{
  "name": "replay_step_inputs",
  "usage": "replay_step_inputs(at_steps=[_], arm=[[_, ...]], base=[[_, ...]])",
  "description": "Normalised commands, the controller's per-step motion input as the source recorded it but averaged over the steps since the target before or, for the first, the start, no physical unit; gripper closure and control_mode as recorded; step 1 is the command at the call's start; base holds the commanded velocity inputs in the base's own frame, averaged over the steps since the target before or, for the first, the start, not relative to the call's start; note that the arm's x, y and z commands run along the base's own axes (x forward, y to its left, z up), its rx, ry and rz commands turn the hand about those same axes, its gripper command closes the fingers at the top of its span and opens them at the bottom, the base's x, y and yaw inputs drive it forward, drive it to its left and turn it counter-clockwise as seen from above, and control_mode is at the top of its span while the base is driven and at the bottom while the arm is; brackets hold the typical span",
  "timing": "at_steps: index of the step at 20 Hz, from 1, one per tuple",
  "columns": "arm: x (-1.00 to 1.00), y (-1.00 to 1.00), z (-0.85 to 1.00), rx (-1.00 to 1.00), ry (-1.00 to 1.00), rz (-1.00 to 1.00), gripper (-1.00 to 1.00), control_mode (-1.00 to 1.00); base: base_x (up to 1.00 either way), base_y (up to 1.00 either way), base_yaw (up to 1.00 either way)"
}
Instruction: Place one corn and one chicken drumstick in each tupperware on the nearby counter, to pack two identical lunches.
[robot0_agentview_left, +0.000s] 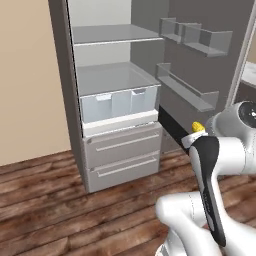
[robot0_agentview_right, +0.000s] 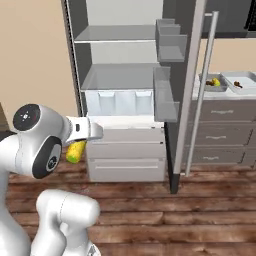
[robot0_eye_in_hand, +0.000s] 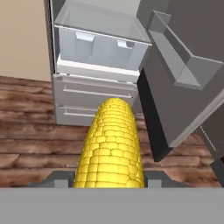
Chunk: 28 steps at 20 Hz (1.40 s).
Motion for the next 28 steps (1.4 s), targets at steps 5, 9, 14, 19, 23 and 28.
replay_step_inputs(at_steps=[5,9,14,19,23,28], arm=[[0.0,0.0,0.0,0.0,0.0,0.0,1.0,1.0],[0.0,0.0,0.0,0.0,0.0,0.0,1.0,1.0],[0.0,0.0,0.0,0.0,0.0,0.0,1.0,1.0],[0.0,0.0,0.0,0.0,0.0,0.0,1.0,1.0],[0.0,0.0,0.0,0.0,0.0,0.0,1.0,1.0],[0.0,0.0,0.0,0.0,0.0,0.0,1.0,1.0]], base=[[-0.87,-0.51,-0.02],[-0.47,-0.82,-0.1],[-0.23,-0.94,-0.14],[-0.12,-0.91,-0.25],[-0.09,-0.83,-0.32],[-0.01,-0.79,-0.39]])
